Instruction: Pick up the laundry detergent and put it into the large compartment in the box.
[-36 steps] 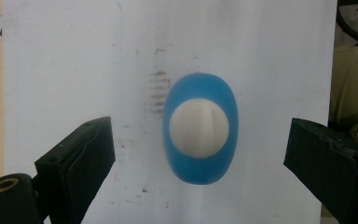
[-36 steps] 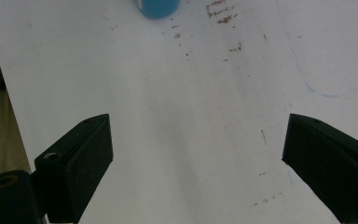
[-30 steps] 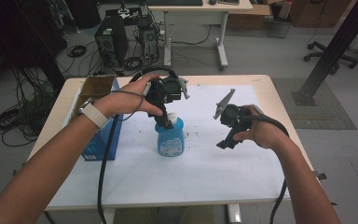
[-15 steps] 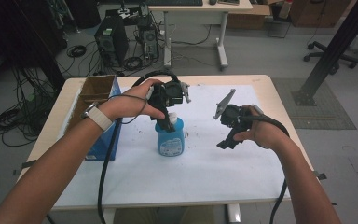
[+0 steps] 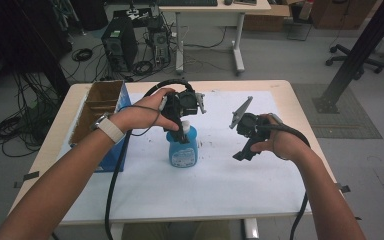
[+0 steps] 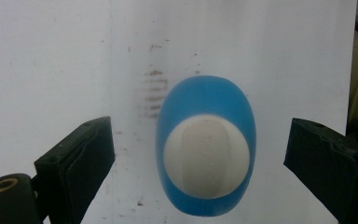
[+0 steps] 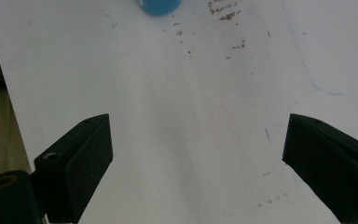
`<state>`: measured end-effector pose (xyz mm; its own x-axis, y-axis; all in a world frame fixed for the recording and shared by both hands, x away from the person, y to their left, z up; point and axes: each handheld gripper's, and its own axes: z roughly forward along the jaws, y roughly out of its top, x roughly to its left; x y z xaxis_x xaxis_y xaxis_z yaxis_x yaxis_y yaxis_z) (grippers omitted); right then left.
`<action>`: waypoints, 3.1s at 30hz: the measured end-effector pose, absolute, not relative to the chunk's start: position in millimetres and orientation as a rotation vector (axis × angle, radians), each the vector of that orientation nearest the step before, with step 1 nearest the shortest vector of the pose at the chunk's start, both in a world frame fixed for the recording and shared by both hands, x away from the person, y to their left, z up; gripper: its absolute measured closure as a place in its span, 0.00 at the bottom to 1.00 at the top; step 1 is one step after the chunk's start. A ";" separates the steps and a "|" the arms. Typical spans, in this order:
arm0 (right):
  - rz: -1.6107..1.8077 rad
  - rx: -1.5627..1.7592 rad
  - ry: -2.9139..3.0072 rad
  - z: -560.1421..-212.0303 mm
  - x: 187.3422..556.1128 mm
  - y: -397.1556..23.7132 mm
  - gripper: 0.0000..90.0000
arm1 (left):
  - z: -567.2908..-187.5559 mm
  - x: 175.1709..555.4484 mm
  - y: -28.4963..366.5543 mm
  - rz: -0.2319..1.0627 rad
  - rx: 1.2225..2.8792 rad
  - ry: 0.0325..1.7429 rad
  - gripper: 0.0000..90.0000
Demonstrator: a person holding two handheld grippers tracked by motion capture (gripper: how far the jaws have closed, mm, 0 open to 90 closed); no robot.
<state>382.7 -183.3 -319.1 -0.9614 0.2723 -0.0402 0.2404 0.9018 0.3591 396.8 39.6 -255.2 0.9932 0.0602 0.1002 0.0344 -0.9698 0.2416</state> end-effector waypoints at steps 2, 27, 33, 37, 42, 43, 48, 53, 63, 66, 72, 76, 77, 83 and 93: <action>0.544 0.402 2.975 -319.4 383.0 -183.3 0.09 | -256.7 397.4 39.6 0.155 2.892 0.073 0.09; 0.548 0.398 2.979 -322.8 384.2 -182.3 0.09 | -275.6 399.8 38.4 0.141 2.901 0.076 0.11; 0.552 0.401 2.976 -323.1 384.6 -183.1 0.09 | -279.7 399.7 36.9 0.138 2.906 0.072 0.11; 0.555 0.398 2.977 -323.2 384.3 -182.2 0.09 | -281.9 399.8 35.5 0.136 2.909 0.064 0.12; 0.556 0.402 2.977 -323.3 384.3 -182.9 0.09 | -283.3 400.0 35.7 0.125 2.911 0.072 0.14; 0.557 0.402 2.976 -323.3 384.2 -183.1 0.09 | -283.2 401.0 35.7 0.136 2.913 0.058 0.15; 0.559 0.406 2.976 -323.4 383.9 -183.2 0.09 | -285.7 401.5 36.3 0.118 2.913 0.071 0.17; 0.559 0.405 2.975 -323.4 383.8 -183.5 0.09 | -289.1 403.6 37.6 0.105 2.911 0.073 0.21; 0.562 0.412 2.972 -323.4 383.0 -185.7 0.09 | -292.4 405.6 40.6 0.069 2.907 0.101 0.27; 0.560 0.412 2.973 -323.7 383.2 -185.9 0.09 | -292.1 405.8 41.0 0.066 2.905 0.101 0.27; 0.561 0.409 2.975 -324.2 383.4 -185.4 0.09 | -291.9 405.3 41.5 0.067 2.903 0.089 0.33; 0.561 0.411 2.974 -324.1 383.4 -185.6 0.09 | -291.8 403.4 41.3 0.068 2.896 0.082 0.40; 0.559 0.413 2.974 -324.3 383.1 -185.6 0.09 | -291.8 403.3 41.1 0.066 2.900 0.082 0.41; 0.555 0.412 2.979 -326.0 382.8 -185.1 0.09 | -291.3 403.5 41.2 0.077 2.904 0.067 0.41; 0.556 0.415 2.976 -325.5 382.5 -186.0 0.09 | -290.3 400.6 41.0 0.099 2.903 0.066 0.42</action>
<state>382.5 -186.0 -325.5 -0.9596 0.2794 -0.0342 0.2482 0.8972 0.3653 400.6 41.0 -290.3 0.9967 0.0524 0.0621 0.0364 -0.9713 0.2349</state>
